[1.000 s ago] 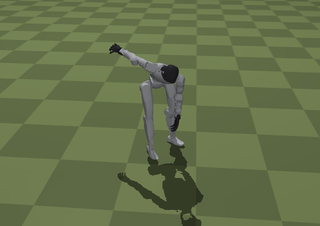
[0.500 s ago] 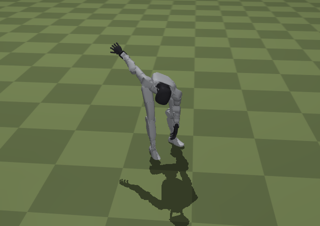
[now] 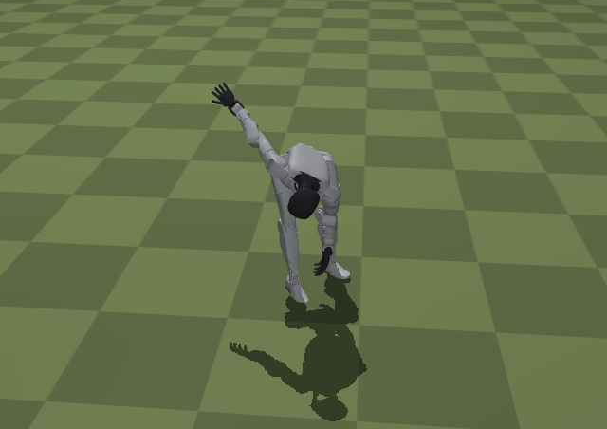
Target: In place motions
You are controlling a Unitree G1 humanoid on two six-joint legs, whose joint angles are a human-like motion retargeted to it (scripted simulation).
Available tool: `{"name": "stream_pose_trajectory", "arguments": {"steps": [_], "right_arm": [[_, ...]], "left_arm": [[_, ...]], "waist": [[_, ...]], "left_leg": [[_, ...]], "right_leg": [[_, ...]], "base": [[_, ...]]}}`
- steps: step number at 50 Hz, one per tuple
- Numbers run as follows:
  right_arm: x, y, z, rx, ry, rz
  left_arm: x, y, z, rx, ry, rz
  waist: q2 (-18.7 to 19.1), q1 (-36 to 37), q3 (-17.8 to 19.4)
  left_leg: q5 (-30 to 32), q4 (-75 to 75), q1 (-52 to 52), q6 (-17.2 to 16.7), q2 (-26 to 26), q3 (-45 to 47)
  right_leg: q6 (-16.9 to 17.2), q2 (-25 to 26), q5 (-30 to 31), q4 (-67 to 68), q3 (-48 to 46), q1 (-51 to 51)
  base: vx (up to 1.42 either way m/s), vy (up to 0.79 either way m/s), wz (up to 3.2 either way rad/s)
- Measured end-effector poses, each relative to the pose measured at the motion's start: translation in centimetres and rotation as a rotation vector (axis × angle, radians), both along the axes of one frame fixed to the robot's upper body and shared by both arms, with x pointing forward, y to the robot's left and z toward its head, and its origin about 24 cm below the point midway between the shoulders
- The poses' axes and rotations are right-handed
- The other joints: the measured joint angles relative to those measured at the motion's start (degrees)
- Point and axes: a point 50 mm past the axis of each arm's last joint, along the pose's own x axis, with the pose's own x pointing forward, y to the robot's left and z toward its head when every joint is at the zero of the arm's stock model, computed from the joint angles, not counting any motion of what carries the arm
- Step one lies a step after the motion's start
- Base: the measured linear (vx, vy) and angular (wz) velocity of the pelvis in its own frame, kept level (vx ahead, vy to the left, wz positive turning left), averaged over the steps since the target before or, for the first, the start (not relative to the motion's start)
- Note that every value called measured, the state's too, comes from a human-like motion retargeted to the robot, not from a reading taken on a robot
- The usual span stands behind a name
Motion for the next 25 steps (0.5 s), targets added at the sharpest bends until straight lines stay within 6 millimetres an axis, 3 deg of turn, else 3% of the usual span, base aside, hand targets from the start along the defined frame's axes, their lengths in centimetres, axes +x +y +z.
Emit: {"name": "stream_pose_trajectory", "arguments": {"steps": [7, 15, 20, 25], "right_arm": [[0.2, -0.2, 0.2, -0.021, -0.002, -0.005], [0.2, -0.3, 0.3, -0.027, -0.002, -0.012], [0.7, -1.4, 1.3, -0.047, 0.051, 0.047], [2.2, -3.4, 3.3, -0.100, 0.107, 0.147]], "left_arm": [[-0.4, 0.2, -0.8, 0.016, 0.014, -0.016], [-3.3, 0.6, -5.7, 0.020, 0.116, -0.018], [-8.0, 1.0, -11.8, 0.112, 0.334, -0.036], [-16.3, 0.0, -19.5, 0.080, 0.621, -0.031]], "waist": [[0.2, -0.4, 0.0], [1.0, 1.3, 0.0], [2.6, 4.7, 0.0], [4.7, 8.0, 0.0]], "left_leg": [[0.4, 0.2, 0.3, -0.2, 0.3, -0.8], [1.1, 0.8, 4.5, -0.5, 0.8, -2.8], [2.3, 0.9, 9.1, -0.7, 0.5, -4.5], [4.3, 1.3, 14.1, 0.1, -0.7, -7.2]], "right_leg": [[-0.4, -0.1, -0.3, 0.9, -0.9, 0.7], [-1.4, -0.8, -1.6, 2.4, -3.4, 6.2], [-1.8, -2.0, -2.6, 2.6, -5.0, 12.2], [-2.2, -4.6, -4.5, 3.2, -7.8, 19.6]], "base": [[0.00, 0.00, 0.00], [0.03, -0.13, 0.13], [0.14, -0.24, 0.37], [0.15, -0.24, 0.78]]}}
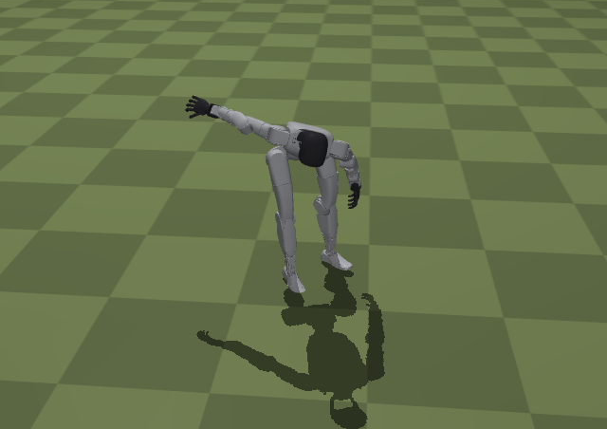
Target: In place motions
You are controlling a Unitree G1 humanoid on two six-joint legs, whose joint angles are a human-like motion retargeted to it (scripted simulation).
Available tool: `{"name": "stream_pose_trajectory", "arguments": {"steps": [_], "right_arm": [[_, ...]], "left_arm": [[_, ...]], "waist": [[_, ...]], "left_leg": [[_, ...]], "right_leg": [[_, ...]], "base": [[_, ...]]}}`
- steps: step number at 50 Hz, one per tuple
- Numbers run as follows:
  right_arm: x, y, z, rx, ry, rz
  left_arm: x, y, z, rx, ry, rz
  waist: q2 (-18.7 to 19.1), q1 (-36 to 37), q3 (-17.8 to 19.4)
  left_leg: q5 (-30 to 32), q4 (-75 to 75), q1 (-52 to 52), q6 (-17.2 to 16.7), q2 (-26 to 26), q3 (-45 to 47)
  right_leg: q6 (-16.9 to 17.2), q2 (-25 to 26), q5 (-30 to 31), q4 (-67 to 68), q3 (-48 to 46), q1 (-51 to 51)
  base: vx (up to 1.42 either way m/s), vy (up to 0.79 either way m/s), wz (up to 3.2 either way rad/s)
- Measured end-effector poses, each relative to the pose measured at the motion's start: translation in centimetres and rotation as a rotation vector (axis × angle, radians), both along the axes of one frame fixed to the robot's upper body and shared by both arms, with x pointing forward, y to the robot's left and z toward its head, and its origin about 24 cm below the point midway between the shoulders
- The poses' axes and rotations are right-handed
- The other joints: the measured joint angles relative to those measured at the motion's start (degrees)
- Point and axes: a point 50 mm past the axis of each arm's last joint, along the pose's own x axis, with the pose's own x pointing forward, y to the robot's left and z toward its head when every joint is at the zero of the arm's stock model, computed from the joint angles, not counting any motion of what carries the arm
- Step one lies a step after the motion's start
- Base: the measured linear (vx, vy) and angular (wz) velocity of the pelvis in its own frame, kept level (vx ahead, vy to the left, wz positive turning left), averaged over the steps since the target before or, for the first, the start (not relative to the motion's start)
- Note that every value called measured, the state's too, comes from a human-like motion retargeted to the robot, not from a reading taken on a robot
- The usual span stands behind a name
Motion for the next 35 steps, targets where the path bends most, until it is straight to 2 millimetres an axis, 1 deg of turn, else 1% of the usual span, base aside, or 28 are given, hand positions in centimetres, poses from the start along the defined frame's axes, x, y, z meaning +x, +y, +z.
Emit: {"name": "stream_pose_trajectory", "arguments": {"steps": [2, 4, 5, 7, 8, 10, 11, 13, 15, 18, 20, 22, 25, 27, 29, 32, 35], "right_arm": [[0.6, -0.7, 0.8, -0.032, 0.005, 0.027], [1.1, -1.2, 1.4, -0.055, 0.007, 0.049], [1.3, -1.4, 1.6, -0.063, 0.007, 0.059], [1.5, -1.6, 1.9, -0.073, 0.012, 0.071], [1.6, -1.7, 2.0, -0.073, 0.014, 0.077], [1.7, -1.6, 1.8, -0.055, 0.015, 0.091], [1.7, -1.6, 1.7, -0.041, 0.021, 0.103], [1.8, -1.6, 1.8, -0.029, 0.041, 0.129], [2.2, -1.8, 2.0, -0.028, 0.067, 0.167], [3.0, -1.7, 1.8, -0.023, 0.078, 0.195], [3.5, -1.5, 1.5, -0.012, 0.071, 0.206], [5.0, -1.4, 1.6, -0.004, 0.052, 0.240], [7.9, -1.5, 2.1, -0.011, 0.021, 0.308], [9.1, -1.5, 2.4, -0.014, 0.022, 0.345], [9.7, -1.7, 2.8, -0.021, 0.029, 0.363], [10.0, -2.0, 3.3, -0.029, 0.040, 0.376], [10.4, -2.6, 4.4, -0.067, 0.019, 0.376]], "left_arm": [[-4.0, -0.8, -2.7, -0.045, 0.115, 0.038], [-8.2, -1.9, -4.9, -0.093, 0.226, 0.080], [-10.3, -2.4, -5.8, -0.116, 0.277, 0.100], [-13.8, -3.3, -6.9, -0.148, 0.361, 0.136], [-15.2, -3.6, -7.2, -0.160, 0.395, 0.150], [-17.1, -4.2, -7.3, -0.188, 0.423, 0.140], [-18.0, -4.2, -7.1, -0.192, 0.415, 0.111], [-19.9, -3.4, -6.4, -0.160, 0.411, 0.089], [-21.9, -1.6, -5.4, -0.068, 0.439, 0.144], [-23.9, 0.9, -4.3, 0.070, 0.483, 0.296], [-24.8, 2.2, -3.6, 0.088, 0.484, 0.377], [-25.7, 3.1, -3.2, 0.067, 0.466, 0.464], [-27.0, 3.9, -2.7, 0.066, 0.451, 0.571], [-28.1, 4.7, -2.1, 0.105, 0.477, 0.602], [-28.5, 5.4, -1.5, 0.147, 0.505, 0.606], [-28.8, 6.3, -0.9, 0.190, 0.530, 0.607], [-29.2, 5.9, -1.3, 0.166, 0.534, 0.646]], "waist": [[1.2, 1.4, 0.0], [2.7, 3.5, 0.0], [3.5, 4.7, 0.0], [5.5, 7.4, 0.0], [6.6, 8.8, 0.0], [8.8, 11.8, 0.0], [9.8, 13.5, 0.0], [11.4, 17.1, 0.0], [12.6, 19.8, 0.0], [15.4, 23.1, 0.0], [16.9, 25.4, 0.0], [17.9, 26.2, 0.0], [19.3, 27.4, 0.0], [20.0, 29.0, 0.0], [20.9, 31.7, 0.0], [22.2, 36.3, 0.0], [24.6, 39.3, 0.0]], "left_leg": [[0.7, 0.1, 2.2, 0.7, -0.8, 0.1], [1.0, 0.1, 4.7, 1.3, -1.5, 1.3], [1.1, 0.1, 6.0, 1.5, -1.8, 2.0], [0.8, 0.1, 8.6, 1.7, -2.5, 3.0], [0.5, 0.1, 9.9, 1.8, -2.8, 3.4], [-0.2, 0.0, 12.5, 1.9, -3.4, 3.0], [-0.5, -0.1, 14.0, 1.7, -3.6, 2.5], [-1.0, 0.0, 16.6, 1.2, -3.9, 1.1], [-1.0, 0.4, 18.2, 0.7, -4.5, -0.6], [-0.7, 0.5, 19.5, 0.6, -5.4, -3.1], [-0.4, 0.5, 20.3, 0.5, -6.0, -4.8], [0.2, 0.4, 20.2, 0.4, -6.7, -6.6], [1.0, 0.6, 18.4, 0.3, -7.6, -9.0], [1.5, 0.6, 17.4, 0.4, -8.3, -10.4], [2.2, 0.4, 16.2, 0.3, -9.0, -11.7], [3.7, -0.2, 14.6, -0.1, -10.0, -13.0], [5.3, -0.6, 12.5, -0.7, -10.8, -15.0]], "right_leg": [[0.0, -1.6, -0.8, 0.2, -1.6, 3.3], [0.0, -3.1, -1.7, 0.3, -3.2, 6.8], [0.0, -3.8, -2.2, 0.4, -4.0, 8.6], [0.2, -5.1, -3.1, 0.6, -5.9, 12.2], [0.4, -5.8, -3.6, 0.7, -6.9, 14.0], [0.9, -7.0, -4.4, 0.8, -9.1, 17.6], [1.2, -7.4, -4.7, 0.8, -10.0, 19.5], [1.7, -8.2, -5.2, 0.8, -10.9, 22.8], [2.2, -9.5, -5.7, 0.6, -12.0, 25.6], [3.1, -11.6, -6.7, 0.8, -15.5, 28.9], [3.6, -12.8, -7.4, 0.8, -17.8, 31.2], [4.0, -14.0, -8.0, 0.8, -20.3, 32.7], [4.8, -15.6, -8.3, 0.6, -23.5, 33.4], [5.3, -16.5, -8.4, 0.5, -25.5, 33.8], [5.6, -17.3, -8.6, 0.6, -27.4, 33.7], [6.1, -18.7, -9.5, 1.4, -30.5, 33.7], [6.4, -19.8, -10.9, 2.9, -34.5, 33.5]], "base": [[0.17, -0.23, 1.04], [0.18, -0.24, 0.96], [0.23, -0.22, 0.93], [0.31, -0.16, 0.92], [0.33, -0.16, 0.92], [0.35, -0.16, 0.89], [0.42, -0.13, 0.69], [0.41, -0.12, 0.45], [0.36, -0.07, 0.69], [0.41, 0.01, 1.13], [0.45, -0.03, 1.11], [0.43, 0.03, 1.18], [0.26, -0.05, 1.09], [0.31, -0.11, 1.00], [0.20, -0.25, 0.93], [0.36, -0.24, 1.05], [0.19, -0.26, 1.19]]}}
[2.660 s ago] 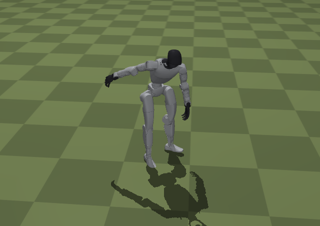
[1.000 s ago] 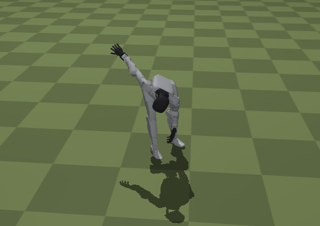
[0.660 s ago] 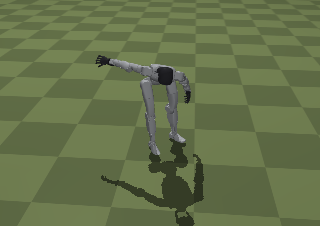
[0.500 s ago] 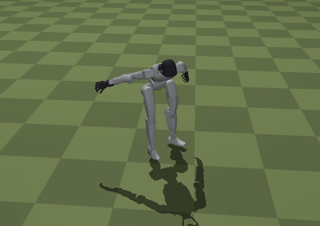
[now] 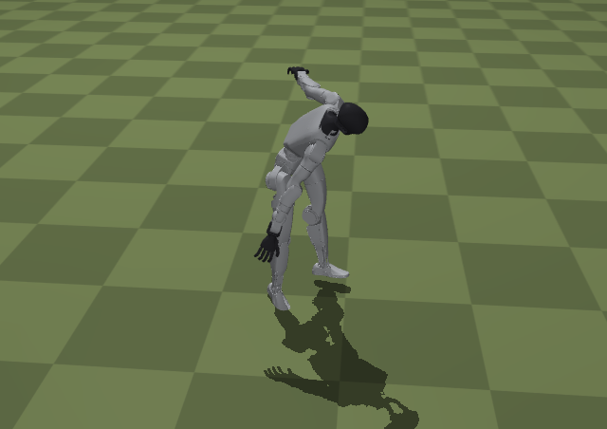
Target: In place motions
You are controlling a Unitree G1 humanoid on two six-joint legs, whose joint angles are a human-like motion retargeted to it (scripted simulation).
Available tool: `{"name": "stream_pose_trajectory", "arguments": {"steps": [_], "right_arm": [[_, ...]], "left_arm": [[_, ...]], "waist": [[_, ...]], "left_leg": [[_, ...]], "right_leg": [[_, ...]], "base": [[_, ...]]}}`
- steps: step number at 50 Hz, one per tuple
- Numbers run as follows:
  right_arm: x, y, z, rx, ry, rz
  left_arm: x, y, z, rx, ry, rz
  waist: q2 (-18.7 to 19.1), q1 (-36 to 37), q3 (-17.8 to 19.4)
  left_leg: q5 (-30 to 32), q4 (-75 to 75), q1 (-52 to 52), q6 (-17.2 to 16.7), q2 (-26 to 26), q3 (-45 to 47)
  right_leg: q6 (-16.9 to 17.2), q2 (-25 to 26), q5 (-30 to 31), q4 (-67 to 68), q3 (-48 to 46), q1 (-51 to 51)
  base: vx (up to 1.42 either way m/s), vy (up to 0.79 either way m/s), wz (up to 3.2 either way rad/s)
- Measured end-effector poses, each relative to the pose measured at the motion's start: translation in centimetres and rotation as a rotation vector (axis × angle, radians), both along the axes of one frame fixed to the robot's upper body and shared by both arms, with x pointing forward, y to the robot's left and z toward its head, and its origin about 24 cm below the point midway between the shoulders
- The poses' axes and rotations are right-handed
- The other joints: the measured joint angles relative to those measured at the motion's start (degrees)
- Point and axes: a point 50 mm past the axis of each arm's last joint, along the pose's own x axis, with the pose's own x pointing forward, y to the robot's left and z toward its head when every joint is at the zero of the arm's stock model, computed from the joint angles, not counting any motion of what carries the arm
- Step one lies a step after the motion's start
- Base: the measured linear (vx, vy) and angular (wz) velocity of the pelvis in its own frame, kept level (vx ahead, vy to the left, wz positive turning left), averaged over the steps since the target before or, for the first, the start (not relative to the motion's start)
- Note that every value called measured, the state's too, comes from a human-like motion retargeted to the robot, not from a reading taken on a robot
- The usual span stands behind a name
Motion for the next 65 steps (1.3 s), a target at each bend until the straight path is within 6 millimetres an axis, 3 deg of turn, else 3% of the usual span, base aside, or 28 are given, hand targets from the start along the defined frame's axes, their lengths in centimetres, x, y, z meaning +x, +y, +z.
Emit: {"name": "stream_pose_trajectory", "arguments": {"steps": [7, 12, 23, 30, 37, 42, 45, 50, 55, 61, 65], "right_arm": [[0.7, -2.2, 4.1, -0.041, -0.146, -0.055], [-1.2, -4.0, 7.1, -0.105, -0.211, -0.133], [-5.2, -5.5, 9.9, -0.131, -0.460, -0.329], [-3.4, -5.9, 11.9, -0.159, -0.473, -0.254], [-1.1, -6.1, 14.0, -0.200, -0.448, -0.171], [0.8, -6.1, 16.2, -0.242, -0.435, -0.111], [2.5, -6.0, 17.8, -0.265, -0.431, -0.058], [5.0, -5.3, 19.2, -0.310, -0.425, 0.022], [5.6, -5.3, 19.4, -0.290, -0.445, 0.014], [5.9, -5.2, 20.3, -0.279, -0.474, 0.031], [6.5, -4.9, 20.3, -0.274, -0.477, 0.059]], "left_arm": [[-0.8, -1.6, -1.1, 0.008, 0.004, 0.102], [0.5, -1.8, -1.6, 0.056, -0.049, 0.184], [8.0, -0.6, -1.8, 0.108, -0.331, 0.321], [8.6, -1.4, -2.3, 0.102, -0.358, 0.352], [9.9, -1.9, -2.6, 0.083, -0.383, 0.344], [9.3, -3.1, -3.4, 0.039, -0.346, 0.317], [7.2, -4.7, -4.2, -0.002, -0.236, 0.278], [3.9, -7.2, -5.1, -0.054, -0.145, 0.358], [3.6, -6.7, -4.9, -0.060, -0.111, 0.357], [3.5, -5.9, -4.5, -0.004, -0.134, 0.441], [3.5, -6.1, -4.6, -0.005, -0.172, 0.503]], "waist": [[4.5, 9.4, 0.0], [7.6, 17.3, 0.0], [7.8, 39.9, 0.0], [7.8, 41.2, 0.0], [7.8, 41.3, 0.0], [7.8, 41.0, 0.0], [7.8, 40.6, 0.0], [7.8, 37.6, 0.0], [7.8, 36.8, 0.0], [7.8, 36.8, 0.0], [7.8, 36.4, 0.0]], "left_leg": [[3.7, -0.9, -7.8, -1.9, -0.7, -3.1], [6.0, -1.9, -13.1, -3.5, -2.8, -6.4], [8.7, -3.2, -26.5, -5.4, -4.9, -7.5], [8.6, -3.3, -30.2, -5.5, -4.5, -8.2], [8.0, -3.2, -32.4, -3.7, -3.4, -7.9], [7.4, -3.2, -34.2, -2.1, -1.8, -6.9], [7.0, -3.6, -35.3, -1.4, -0.7, -5.4], [6.4, -3.9, -36.0, -0.5, -0.6, -3.5], [6.0, -3.9, -37.1, -0.6, -0.8, -2.8], [6.2, -3.9, -38.3, -0.7, -1.0, -2.1], [6.4, -3.9, -38.1, -1.0, -0.2, -2.2]], "right_leg": [[0.0, -2.6, -6.2, 9.4, -5.9, -6.6], [1.0, -6.2, -12.0, 19.0, -5.7, -13.5], [2.3, -8.7, -18.0, 28.3, -0.9, -30.0], [2.5, -7.6, -18.3, 28.6, 0.2, -33.9], [1.9, -4.8, -15.0, 23.7, 0.6, -35.6], [1.5, -1.7, -9.4, 16.5, 1.5, -36.7], [0.9, 0.6, -4.6, 9.7, 2.7, -37.1], [0.7, 2.0, 2.7, -1.0, 3.5, -35.8], [2.1, 1.6, 7.2, -7.1, 0.9, -34.8], [0.4, 2.2, 7.8, -6.9, 4.7, -37.4], [1.2, 2.0, 8.3, -6.9, 6.6, -37.6]], "base": [[0.19, -0.35, 0.92], [0.14, -0.43, 1.11], [0.09, -0.44, 0.70], [0.03, -0.09, 0.14], [-0.05, -0.01, -0.33], [-0.08, 0.07, -0.81], [-0.06, 0.10, -0.95], [-0.08, 0.12, -0.53], [-0.08, 0.06, -0.11], [-0.11, 0.08, 0.04], [-0.16, 0.03, -0.17]]}}
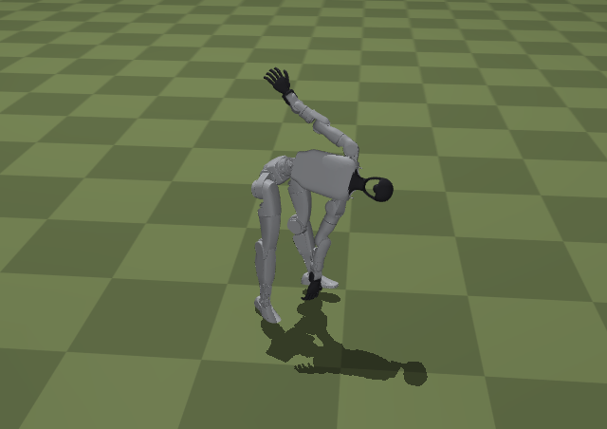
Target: In place motions
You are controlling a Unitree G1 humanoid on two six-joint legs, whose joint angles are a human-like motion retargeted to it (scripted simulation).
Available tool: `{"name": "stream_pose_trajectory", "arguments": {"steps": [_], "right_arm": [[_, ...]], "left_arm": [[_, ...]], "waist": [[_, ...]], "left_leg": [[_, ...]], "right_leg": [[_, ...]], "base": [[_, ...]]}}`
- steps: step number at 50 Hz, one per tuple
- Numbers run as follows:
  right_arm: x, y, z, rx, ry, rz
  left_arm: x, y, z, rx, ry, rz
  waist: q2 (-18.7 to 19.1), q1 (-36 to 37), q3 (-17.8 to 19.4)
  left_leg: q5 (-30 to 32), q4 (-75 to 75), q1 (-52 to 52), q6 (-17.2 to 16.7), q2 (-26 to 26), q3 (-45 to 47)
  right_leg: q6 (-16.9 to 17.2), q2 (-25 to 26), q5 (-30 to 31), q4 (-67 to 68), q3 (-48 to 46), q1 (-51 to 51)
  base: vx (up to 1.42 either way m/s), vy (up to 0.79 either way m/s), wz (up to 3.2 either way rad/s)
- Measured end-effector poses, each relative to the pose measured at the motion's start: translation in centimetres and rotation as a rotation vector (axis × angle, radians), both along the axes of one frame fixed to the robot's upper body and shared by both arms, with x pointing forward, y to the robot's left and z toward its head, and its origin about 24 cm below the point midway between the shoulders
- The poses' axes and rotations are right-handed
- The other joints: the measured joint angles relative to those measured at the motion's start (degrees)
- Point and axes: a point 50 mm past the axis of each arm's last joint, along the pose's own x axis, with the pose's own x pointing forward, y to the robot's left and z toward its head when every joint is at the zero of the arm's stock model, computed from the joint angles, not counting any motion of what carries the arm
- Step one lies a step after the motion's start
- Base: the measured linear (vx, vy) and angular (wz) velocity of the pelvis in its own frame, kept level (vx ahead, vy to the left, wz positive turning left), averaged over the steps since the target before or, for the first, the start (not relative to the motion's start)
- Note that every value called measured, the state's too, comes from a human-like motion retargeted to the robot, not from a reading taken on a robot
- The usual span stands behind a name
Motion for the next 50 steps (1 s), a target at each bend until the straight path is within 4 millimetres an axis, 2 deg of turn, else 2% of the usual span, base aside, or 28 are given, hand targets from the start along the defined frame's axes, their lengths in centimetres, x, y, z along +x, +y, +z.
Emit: {"name": "stream_pose_trajectory", "arguments": {"steps": [5, 8, 10, 13, 15, 17, 19, 21, 23, 25, 27, 30, 35, 38, 41, 43, 46, 50], "right_arm": [[-1.1, -0.2, -1.6, 0.005, 0.026, -0.027], [-2.3, -0.2, -4.1, 0.018, 0.100, -0.043], [-2.8, 0.3, -7.2, 0.049, 0.172, -0.034], [-3.7, 2.3, -13.6, 0.135, 0.307, 0.007], [-5.0, 4.3, -18.1, 0.225, 0.380, 0.014], [-6.9, 6.8, -22.6, 0.351, 0.432, 0.007], [-9.4, 9.3, -26.2, 0.469, 0.464, -0.024], [-12.0, 11.6, -28.8, 0.562, 0.493, -0.064], [-14.3, 13.3, -30.4, 0.618, 0.531, -0.098], [-16.1, 14.4, -31.2, 0.645, 0.565, -0.127], [-17.2, 14.5, -31.3, 0.659, 0.568, -0.166], [-17.5, 14.1, -30.9, 0.672, 0.498, -0.222], [-16.5, 12.2, -29.5, 0.650, 0.343, -0.265], [-15.4, 11.7, -29.0, 0.626, 0.352, -0.241], [-13.8, 12.1, -29.4, 0.660, 0.320, -0.237], [-13.0, 12.6, -29.8, 0.700, 0.274, -0.250], [-12.4, 13.0, -30.0, 0.714, 0.229, -0.267], [-11.3, 14.3, -30.8, 0.669, 0.318, -0.240]], "left_arm": [[0.8, 0.7, 0.3, 0.050, -0.009, 0.006], [1.4, 2.0, 1.2, 0.144, 0.008, 0.032], [1.9, 3.9, 2.6, 0.265, 0.046, 0.033], [3.5, 6.4, 4.2, 0.364, 0.086, -0.072], [5.0, 7.7, 5.1, 0.386, 0.087, -0.148], [6.3, 8.9, 6.0, 0.404, 0.088, -0.205], [7.6, 10.2, 7.1, 0.425, 0.083, -0.266], [8.9, 11.3, 8.1, 0.427, 0.072, -0.337], [9.6, 12.1, 8.8, 0.391, 0.071, -0.411], [9.9, 12.6, 9.1, 0.320, 0.063, -0.475], [10.4, 12.6, 9.1, 0.274, 0.048, -0.524], [11.2, 12.9, 9.5, 0.277, 0.055, -0.574], [12.6, 12.8, 9.6, 0.285, 0.040, -0.646], [11.9, 13.5, 10.4, 0.333, 0.034, -0.600], [11.6, 14.4, 11.4, 0.388, -0.007, -0.525], [11.9, 14.7, 11.9, 0.412, -0.066, -0.472], [12.7, 15.1, 12.7, 0.435, -0.162, -0.421], [13.1, 17.3, 16.0, 0.525, -0.182, -0.436]], "waist": [[0.0, -2.2, 0.0], [-0.4, -5.3, 0.0], [-2.4, -7.9, 0.0], [-7.3, -13.2, 0.0], [-10.7, -16.9, 0.0], [-14.9, -20.9, 0.0], [-19.2, -25.1, 0.0], [-24.1, -29.5, 0.0], [-29.2, -34.4, 0.0], [-33.9, -39.3, 0.0], [-38.0, -44.7, 0.0], [-42.7, -53.1, 0.0], [-48.1, -67.5, 0.0], [-53.2, -76.5, 0.0], [-57.9, -85.0, 0.0], [-59.4, -90.5, 0.0], [-59.6, -98.1, 0.0], [-58.8, -105.6, 0.0]], "left_leg": [[0.1, 0.1, 2.9, -0.2, 0.3, 0.3], [0.0, 0.2, 6.1, -0.3, 0.4, 0.0], [-0.3, 0.3, 8.5, -0.1, 0.6, 0.2], [-1.2, 0.7, 13.0, 0.2, 0.9, 1.3], [-2.2, 1.4, 16.4, 0.6, 1.2, 1.8], [-3.7, 2.4, 20.0, 1.2, 1.5, 2.5], [-5.4, 3.6, 23.7, 2.2, 1.7, 3.3], [-7.2, 4.8, 27.2, 2.9, 1.7, 3.9], [-8.8, 5.7, 31.0, 3.3, 1.9, 4.6], [-10.3, 6.1, 35.1, 3.5, 2.4, 5.9], [-11.5, 6.1, 38.8, 3.5, 2.8, 7.3], [-13.7, 6.0, 43.7, 3.6, 3.9, 9.4], [-17.1, 6.9, 50.3, 4.5, 6.4, 12.3], [-18.5, 7.1, 54.5, 4.5, 7.8, 16.1], [-18.6, 6.6, 56.9, 3.9, 8.7, 20.1], [-18.1, 6.7, 56.3, 4.1, 9.2, 19.8], [-17.1, 7.4, 52.9, 4.5, 10.3, 16.3], [-19.3, 8.0, 46.6, 4.8, 12.3, 15.5]], "right_leg": [[-0.3, 0.4, -0.4, 0.6, 1.3, 2.3], [0.0, 0.4, -0.6, 0.7, 1.3, 5.5], [0.1, 0.7, -0.7, 0.8, 1.6, 7.6], [0.3, 0.7, -0.7, 0.6, 2.0, 11.4], [0.8, 0.6, -0.7, 0.5, 2.4, 14.4], [0.9, 0.6, -0.6, 0.5, 3.0, 17.4], [0.9, 0.6, -0.7, 0.5, 3.6, 20.5], [0.9, 0.5, -0.8, 0.6, 4.3, 23.4], [1.0, 0.3, -0.8, 0.7, 5.0, 26.3], [1.1, 0.7, -0.9, 0.9, 5.8, 29.0], [1.0, 0.9, -1.0, 1.1, 7.2, 30.9], [1.0, 2.1, -1.1, 1.5, 9.2, 33.3], [0.6, 5.8, -0.2, 1.5, 14.8, 35.9], [0.5, 8.1, 1.0, 1.2, 19.6, 37.0], [0.2, 10.1, 2.6, 0.7, 24.1, 36.5], [0.0, 11.4, 3.6, 0.4, 26.4, 34.9], [-0.1, 13.1, 4.7, 0.0, 29.0, 31.2], [0.0, 16.2, 5.4, -0.1, 31.9, 23.7]], "base": [[-0.20, -0.05, -0.12], [-0.25, -0.08, -0.21], [-0.24, 0.00, -0.49], [-0.26, 0.03, -0.60], [-0.24, 0.10, -0.70], [-0.22, 0.13, -0.83], [-0.10, 0.23, -0.88], [-0.17, 0.16, -0.89], [-0.10, 0.18, -0.98], [-0.17, 0.22, -1.14], [-0.34, 0.31, -1.16], [-0.34, 0.41, -1.19], [-0.37, 0.44, -1.43], [-0.42, 0.31, -1.64], [-0.55, 0.45, -1.52], [-0.65, 0.49, -1.19], [-0.64, 0.48, -0.91], [-0.46, 0.61, -1.02]]}}
